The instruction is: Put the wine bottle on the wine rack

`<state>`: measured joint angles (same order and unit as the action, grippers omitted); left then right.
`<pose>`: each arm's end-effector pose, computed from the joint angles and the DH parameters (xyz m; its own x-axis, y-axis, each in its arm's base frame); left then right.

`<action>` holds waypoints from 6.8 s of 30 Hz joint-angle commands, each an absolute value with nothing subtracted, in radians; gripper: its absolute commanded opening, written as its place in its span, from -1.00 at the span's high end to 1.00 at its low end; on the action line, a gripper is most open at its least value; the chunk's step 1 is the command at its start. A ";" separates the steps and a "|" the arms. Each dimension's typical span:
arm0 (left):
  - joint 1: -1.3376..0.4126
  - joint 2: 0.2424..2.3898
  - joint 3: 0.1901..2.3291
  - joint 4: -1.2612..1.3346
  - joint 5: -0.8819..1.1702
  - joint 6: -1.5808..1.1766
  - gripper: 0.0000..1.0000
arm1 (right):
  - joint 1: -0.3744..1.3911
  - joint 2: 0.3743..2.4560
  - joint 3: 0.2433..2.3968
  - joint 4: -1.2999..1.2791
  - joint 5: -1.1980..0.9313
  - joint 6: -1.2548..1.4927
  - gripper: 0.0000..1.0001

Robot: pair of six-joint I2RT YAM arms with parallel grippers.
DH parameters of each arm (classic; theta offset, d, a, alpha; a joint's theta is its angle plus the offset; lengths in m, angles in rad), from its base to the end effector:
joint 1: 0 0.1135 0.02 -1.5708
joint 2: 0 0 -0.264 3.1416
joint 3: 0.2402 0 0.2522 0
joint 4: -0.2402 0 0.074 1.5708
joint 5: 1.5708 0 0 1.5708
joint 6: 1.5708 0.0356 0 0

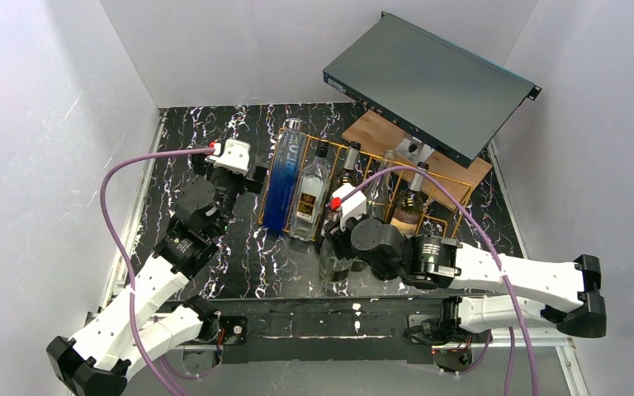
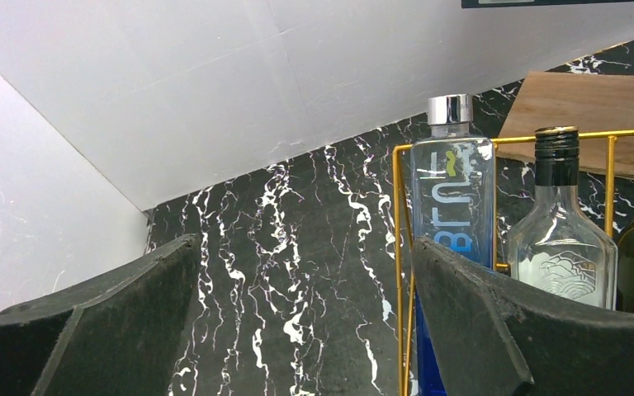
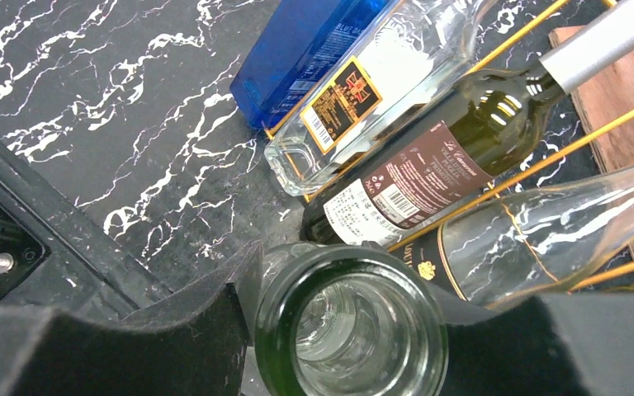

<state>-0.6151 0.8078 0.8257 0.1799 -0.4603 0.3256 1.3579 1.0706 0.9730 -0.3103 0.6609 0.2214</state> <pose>0.1604 -0.0940 0.3895 0.2037 0.2070 -0.9569 0.1015 0.9677 0.2309 0.0714 0.2268 0.3405 -0.2251 -0.2207 -0.9490 -0.6182 0.7852 -0.0360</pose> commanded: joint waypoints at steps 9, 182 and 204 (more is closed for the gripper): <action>-0.609 0.822 0.818 0.212 -0.462 0.315 -0.97 | 1.353 0.957 1.201 -0.520 0.784 0.348 0.97; -0.635 0.729 0.993 -0.131 -0.402 -0.037 -0.97 | 0.388 0.713 1.319 -0.722 0.330 0.184 -0.97; -0.635 0.437 1.292 -0.430 -0.355 -0.176 -0.97 | 0.388 0.594 1.551 -0.697 0.386 0.126 -0.97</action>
<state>-0.6308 0.4519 1.2678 -0.3687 -0.3302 -0.1761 0.3927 0.6006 1.5337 -0.7143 0.3466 0.1524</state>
